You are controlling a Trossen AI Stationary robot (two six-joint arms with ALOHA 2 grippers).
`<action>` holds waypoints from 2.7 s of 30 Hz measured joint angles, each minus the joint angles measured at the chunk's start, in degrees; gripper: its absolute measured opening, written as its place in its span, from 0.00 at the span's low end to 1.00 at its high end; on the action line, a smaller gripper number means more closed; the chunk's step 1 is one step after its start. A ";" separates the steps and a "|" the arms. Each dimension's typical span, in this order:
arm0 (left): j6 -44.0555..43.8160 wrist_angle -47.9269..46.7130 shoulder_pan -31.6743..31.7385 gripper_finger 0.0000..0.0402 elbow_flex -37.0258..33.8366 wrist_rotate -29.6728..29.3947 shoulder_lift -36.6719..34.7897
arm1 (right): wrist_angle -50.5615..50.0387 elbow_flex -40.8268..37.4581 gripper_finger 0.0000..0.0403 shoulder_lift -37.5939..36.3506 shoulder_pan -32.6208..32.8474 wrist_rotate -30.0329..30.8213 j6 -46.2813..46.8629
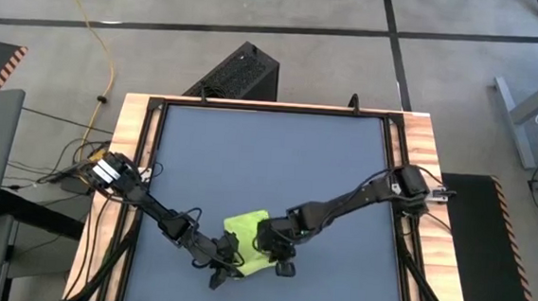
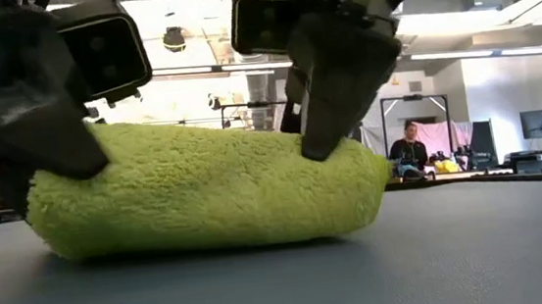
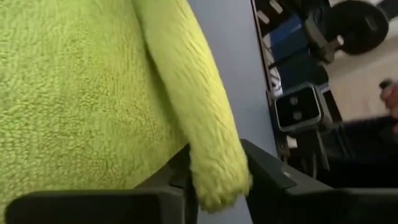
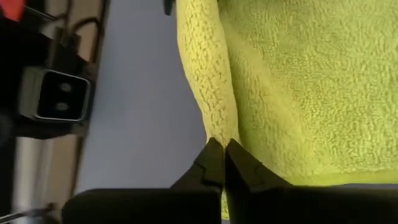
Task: Roll towel
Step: Roll the green towel
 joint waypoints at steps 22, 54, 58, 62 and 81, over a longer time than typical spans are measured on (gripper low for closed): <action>10.07 -18.07 -2.06 0.26 -0.14 -18.31 -19.64 | -0.06 2.66 0.04 6.04 -4.17 -9.24 -1.37; 8.63 -22.87 0.55 0.55 4.57 -11.91 -8.61 | -1.37 5.60 0.05 6.02 -3.79 -9.91 -0.18; 9.23 -21.18 0.52 0.55 4.57 -12.15 -8.61 | -1.42 6.66 0.05 6.02 -3.88 -9.88 -0.32; 8.77 -22.12 0.52 0.53 4.62 -9.88 -7.46 | -1.46 6.71 0.05 5.97 -4.01 -9.82 -0.32; 4.15 -20.02 -0.11 0.01 7.54 -0.67 -6.69 | -3.04 8.53 0.05 5.97 -3.44 -14.20 4.07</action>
